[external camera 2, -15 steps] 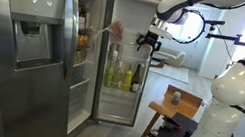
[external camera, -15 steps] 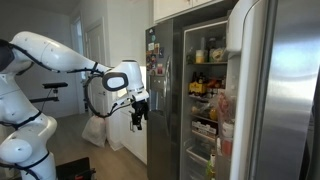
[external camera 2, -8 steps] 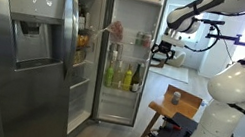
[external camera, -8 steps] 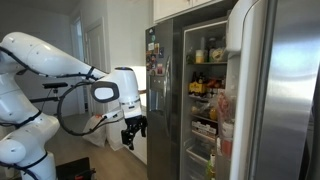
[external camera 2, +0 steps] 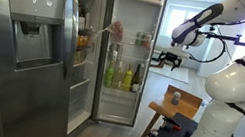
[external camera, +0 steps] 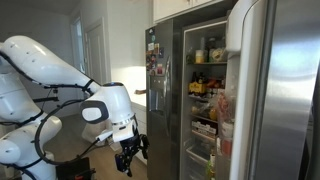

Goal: Get the blue can and put it on the second row of the right fridge door

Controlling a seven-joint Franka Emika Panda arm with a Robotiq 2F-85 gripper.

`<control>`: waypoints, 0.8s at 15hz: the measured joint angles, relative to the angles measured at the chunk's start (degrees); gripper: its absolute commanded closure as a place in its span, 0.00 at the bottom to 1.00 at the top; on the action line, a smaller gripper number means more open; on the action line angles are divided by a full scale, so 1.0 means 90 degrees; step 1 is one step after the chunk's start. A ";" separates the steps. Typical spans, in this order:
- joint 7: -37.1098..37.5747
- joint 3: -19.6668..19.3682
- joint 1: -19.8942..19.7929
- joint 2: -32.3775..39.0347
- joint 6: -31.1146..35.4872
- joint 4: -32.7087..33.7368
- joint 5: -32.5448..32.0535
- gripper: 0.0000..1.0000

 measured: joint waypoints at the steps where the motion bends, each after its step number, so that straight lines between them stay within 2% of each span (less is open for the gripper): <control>1: 0.0000 -0.0014 -0.0077 0.0112 0.0327 -0.0071 -0.0070 0.00; 7: 0.0194 -0.0025 -0.0813 0.1005 0.1663 -0.0179 -0.0828 0.00; 12: 0.0986 -0.0027 -0.1530 0.1808 0.2248 0.0019 -0.1908 0.00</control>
